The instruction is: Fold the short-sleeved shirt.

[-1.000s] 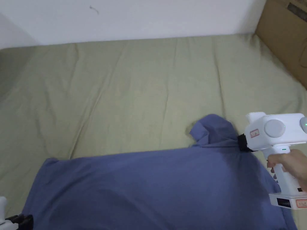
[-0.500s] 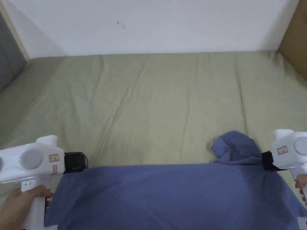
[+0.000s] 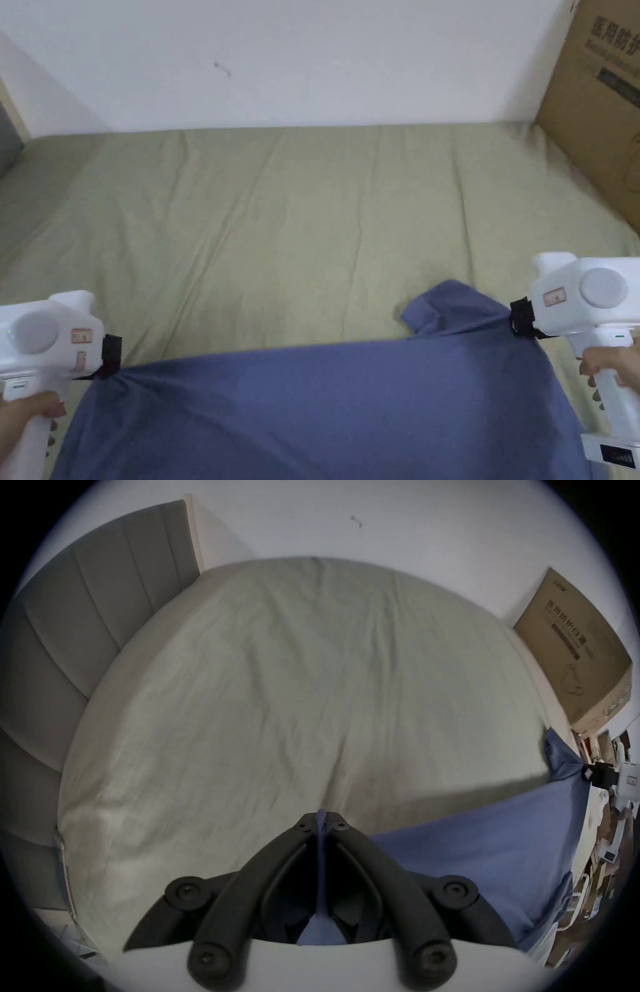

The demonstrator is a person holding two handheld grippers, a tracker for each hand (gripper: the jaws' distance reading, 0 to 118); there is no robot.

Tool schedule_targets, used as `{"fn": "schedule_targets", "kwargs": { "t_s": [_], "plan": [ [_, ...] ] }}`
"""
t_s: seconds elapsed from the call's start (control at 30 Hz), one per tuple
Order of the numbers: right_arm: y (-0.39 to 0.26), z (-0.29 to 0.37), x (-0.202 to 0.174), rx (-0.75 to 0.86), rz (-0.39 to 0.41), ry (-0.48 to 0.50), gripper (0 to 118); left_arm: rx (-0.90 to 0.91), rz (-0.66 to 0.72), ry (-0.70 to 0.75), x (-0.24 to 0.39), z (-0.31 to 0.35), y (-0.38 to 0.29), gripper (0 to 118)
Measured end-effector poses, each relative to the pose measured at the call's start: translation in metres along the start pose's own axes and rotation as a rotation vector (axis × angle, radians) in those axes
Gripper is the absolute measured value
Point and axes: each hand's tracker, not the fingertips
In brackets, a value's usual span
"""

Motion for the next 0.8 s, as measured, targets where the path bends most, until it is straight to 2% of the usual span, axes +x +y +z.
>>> {"fn": "schedule_targets", "kwargs": {
  "t_s": [0.1, 0.2, 0.43, 0.57, 0.63, 0.73, 0.8],
  "plan": [
    [-0.003, 0.040, 0.001, 0.050, 0.016, 0.028, 3, 0.082, -0.054, 0.000, 0.001, 0.046, -0.004, 2],
    [-0.019, 0.085, -0.001, 0.125, 0.079, 0.014, 3, 0.173, -0.075, -0.027, -0.003, 0.101, -0.021, 2],
    [-0.103, 0.179, 0.010, 0.203, 0.056, 0.056, 3, 0.245, -0.078, -0.049, -0.019, 0.192, -0.108, 2],
    [-0.179, 0.197, 0.016, 0.146, 0.013, 0.073, 3, 0.207, -0.053, -0.056, -0.026, 0.194, -0.176, 2],
    [-0.216, 0.184, 0.017, 0.072, 0.013, 0.052, 3, 0.128, -0.022, -0.061, -0.036, 0.175, -0.203, 2],
    [-0.271, 0.155, 0.019, -0.057, -0.043, 0.052, 3, 0.053, 0.033, -0.047, -0.043, 0.146, -0.241, 2],
    [-0.297, 0.135, 0.020, -0.113, -0.048, 0.023, 3, -0.002, 0.059, -0.039, -0.045, 0.128, -0.256, 4]
  ]
}}
